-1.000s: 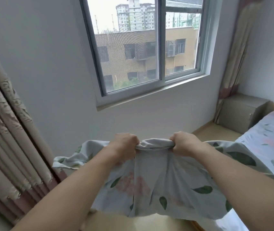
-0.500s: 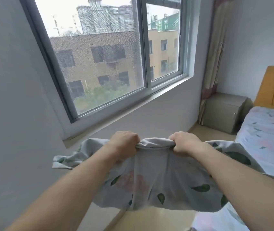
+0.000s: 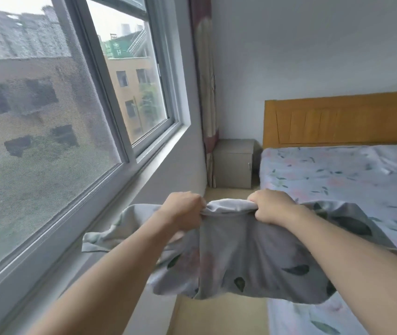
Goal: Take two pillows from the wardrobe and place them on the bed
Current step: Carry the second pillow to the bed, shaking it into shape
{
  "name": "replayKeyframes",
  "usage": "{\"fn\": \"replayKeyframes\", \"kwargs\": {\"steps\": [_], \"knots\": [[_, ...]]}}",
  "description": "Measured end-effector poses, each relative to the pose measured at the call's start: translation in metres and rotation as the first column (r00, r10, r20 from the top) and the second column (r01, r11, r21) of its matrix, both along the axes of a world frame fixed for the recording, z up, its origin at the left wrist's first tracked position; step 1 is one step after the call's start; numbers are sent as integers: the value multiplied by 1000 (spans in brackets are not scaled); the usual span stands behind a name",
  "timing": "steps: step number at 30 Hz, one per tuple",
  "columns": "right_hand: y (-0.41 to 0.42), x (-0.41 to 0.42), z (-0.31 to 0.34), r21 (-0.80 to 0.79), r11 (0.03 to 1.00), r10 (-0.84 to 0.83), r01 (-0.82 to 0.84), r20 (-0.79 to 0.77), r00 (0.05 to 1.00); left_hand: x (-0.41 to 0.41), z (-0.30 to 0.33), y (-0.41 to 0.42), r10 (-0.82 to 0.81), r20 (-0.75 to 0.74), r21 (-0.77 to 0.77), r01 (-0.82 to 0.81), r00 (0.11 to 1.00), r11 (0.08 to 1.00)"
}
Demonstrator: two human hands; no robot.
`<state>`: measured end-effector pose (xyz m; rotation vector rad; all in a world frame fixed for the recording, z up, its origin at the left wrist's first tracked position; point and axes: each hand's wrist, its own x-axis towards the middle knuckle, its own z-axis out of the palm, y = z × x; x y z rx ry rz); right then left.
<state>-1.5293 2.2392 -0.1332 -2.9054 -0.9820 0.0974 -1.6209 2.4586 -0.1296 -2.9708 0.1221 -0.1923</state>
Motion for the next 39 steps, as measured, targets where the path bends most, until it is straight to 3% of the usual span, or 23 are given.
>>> {"fn": "replayKeyframes", "kwargs": {"steps": [12, 19, 27, 39], "knots": [[62, 243, 5, 98, 981, -173, 170, 22, 985, 270, 20, 73, -121, 21, 36, 120, 992, 992], [96, 389, -17, 70, 966, -248, 248, -11, 969, 431, 4, 111, -210, -58, 7, 211, 976, 977], [142, 572, -20, 34, 944, -328, 328, -8, 945, 630, -4, 167, -294, -17, -28, 293, 956, 956], [151, 813, -23, 39, 901, -431, 433, -39, 901, 902, -15, 174, -369, -54, 9, 370, 928, 929]]}}
